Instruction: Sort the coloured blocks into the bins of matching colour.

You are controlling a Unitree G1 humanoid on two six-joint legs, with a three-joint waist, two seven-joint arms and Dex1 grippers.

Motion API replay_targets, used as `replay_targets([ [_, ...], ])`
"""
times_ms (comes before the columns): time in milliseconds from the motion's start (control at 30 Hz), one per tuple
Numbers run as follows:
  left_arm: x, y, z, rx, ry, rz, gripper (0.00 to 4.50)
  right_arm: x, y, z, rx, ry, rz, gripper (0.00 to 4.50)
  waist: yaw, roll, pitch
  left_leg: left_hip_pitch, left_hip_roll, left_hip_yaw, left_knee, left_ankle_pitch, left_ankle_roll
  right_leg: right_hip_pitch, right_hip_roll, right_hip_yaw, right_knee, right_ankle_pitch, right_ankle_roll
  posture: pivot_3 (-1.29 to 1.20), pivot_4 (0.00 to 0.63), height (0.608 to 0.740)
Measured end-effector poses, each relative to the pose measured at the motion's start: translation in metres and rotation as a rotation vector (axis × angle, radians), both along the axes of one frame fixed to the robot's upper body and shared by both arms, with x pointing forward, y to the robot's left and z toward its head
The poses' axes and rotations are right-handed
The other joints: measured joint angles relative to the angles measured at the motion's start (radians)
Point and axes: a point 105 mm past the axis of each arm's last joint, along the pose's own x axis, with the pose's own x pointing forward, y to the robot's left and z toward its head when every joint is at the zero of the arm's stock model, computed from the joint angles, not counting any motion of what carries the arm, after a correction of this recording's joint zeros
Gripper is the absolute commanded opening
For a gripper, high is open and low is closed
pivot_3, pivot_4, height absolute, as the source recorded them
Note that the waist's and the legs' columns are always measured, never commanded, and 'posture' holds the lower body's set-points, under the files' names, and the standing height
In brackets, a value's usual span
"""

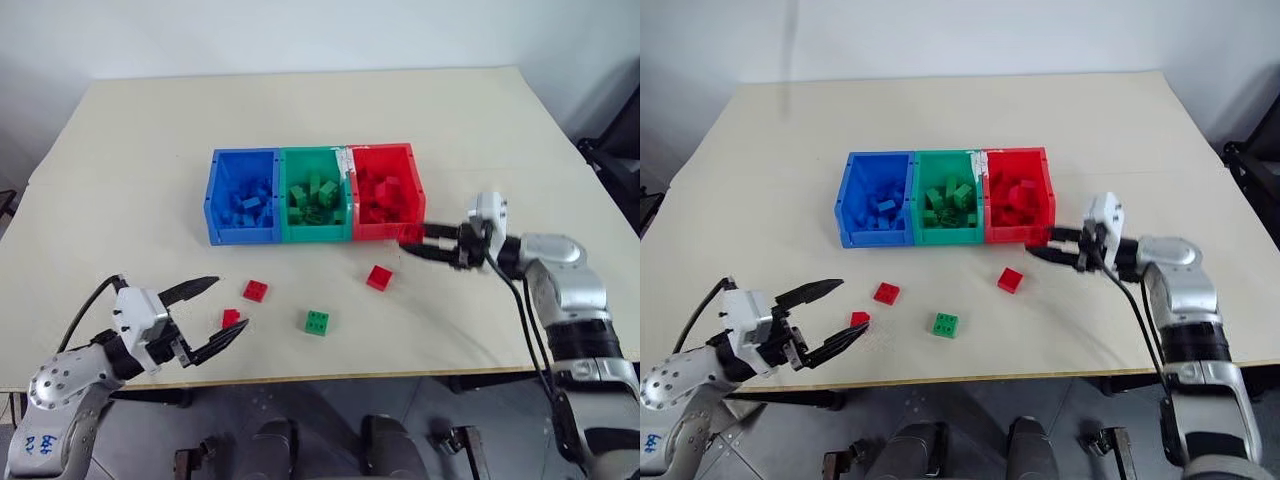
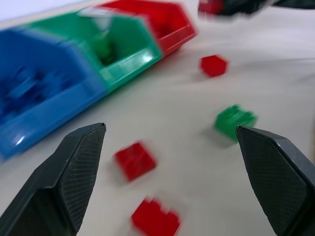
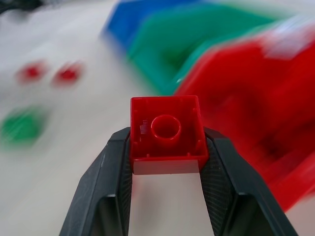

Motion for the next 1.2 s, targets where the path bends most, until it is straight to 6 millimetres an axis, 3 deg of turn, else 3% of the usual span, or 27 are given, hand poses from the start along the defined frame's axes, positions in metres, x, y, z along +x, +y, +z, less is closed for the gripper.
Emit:
replay_targets([
  [100,-0.004,0.005,-0.003,-0.003,0.010,0.033,4.50,0.027,0.012,0.022,0.029,-0.049,-0.111,1.48,0.000,0.000,0.000,-0.001,0.000,0.000,0.000,0.000,0.000,-0.001,0.000,0.000,0.001,0.000,0.000,0.00,0.150,0.740],
  [233,-0.005,0.009,0.000,0.003,0.000,0.053,4.50,0.054,0.023,0.027,0.020,-0.055,-0.226,1.48,0.008,0.000,0.000,-0.003,-0.001,0.000,0.000,0.000,0.000,-0.003,-0.001,0.000,0.001,0.000,0.000,0.00,0.150,0.740],
  [367,-0.006,0.009,0.000,0.003,-0.002,0.056,4.50,0.068,0.027,0.025,0.020,-0.065,-0.288,2.78,0.006,0.000,0.000,-0.005,-0.001,0.000,0.000,0.000,0.000,-0.005,0.000,0.000,0.002,0.000,0.000,0.00,0.150,0.740],
  [500,-0.006,0.009,-0.001,0.002,0.000,0.060,4.50,0.068,0.027,0.024,0.017,-0.072,-0.277,4.18,-0.001,0.000,0.000,-0.006,-0.001,0.000,0.000,0.000,0.000,-0.005,0.000,-0.001,0.002,0.000,0.000,0.00,0.150,0.740],
  [533,-0.006,0.009,-0.001,0.002,0.000,0.060,4.50,0.067,0.028,0.024,0.016,-0.075,-0.265,4.47,-0.003,0.000,0.000,-0.006,-0.001,0.000,0.000,0.000,0.000,-0.005,0.000,-0.001,0.002,0.000,0.000,0.00,0.150,0.740],
  [567,-0.006,0.009,0.000,0.003,-0.001,0.058,4.50,0.064,0.028,0.024,0.014,-0.081,-0.250,4.47,-0.005,0.000,0.000,-0.006,-0.001,0.000,0.000,0.000,0.001,-0.005,0.000,-0.001,0.002,0.000,0.000,0.00,0.150,0.740],
  [700,-0.003,0.006,0.005,0.019,-0.019,0.027,4.50,0.042,0.010,0.018,0.008,-0.092,-0.185,4.47,0.004,0.000,0.000,-0.008,-0.001,-0.002,0.001,0.000,0.001,-0.005,0.000,-0.003,0.002,0.000,0.000,0.00,0.150,0.740],
  [833,0.004,0.000,0.010,0.040,-0.023,-0.043,4.50,0.003,-0.020,0.007,-0.029,-0.101,-0.109,4.47,0.012,0.000,0.000,-0.010,-0.004,-0.003,0.002,-0.001,0.001,-0.005,0.000,-0.003,0.002,0.000,0.001,0.00,0.150,0.740],
  [1033,0.025,-0.022,0.006,0.044,0.004,-0.203,4.50,-0.075,-0.081,-0.038,-0.147,-0.029,-0.093,4.47,0.023,0.000,0.000,-0.010,-0.006,-0.002,0.003,-0.001,0.002,-0.003,0.000,-0.004,0.002,0.001,0.001,0.00,0.150,0.740],
  [1200,0.045,-0.036,0.005,0.070,0.013,-0.282,4.50,-0.112,-0.113,-0.059,-0.185,0.019,-0.187,4.47,0.011,0.000,0.000,-0.007,-0.005,0.000,0.003,0.000,0.002,-0.003,0.000,-0.002,0.002,0.001,0.001,0.00,0.150,0.740],
])
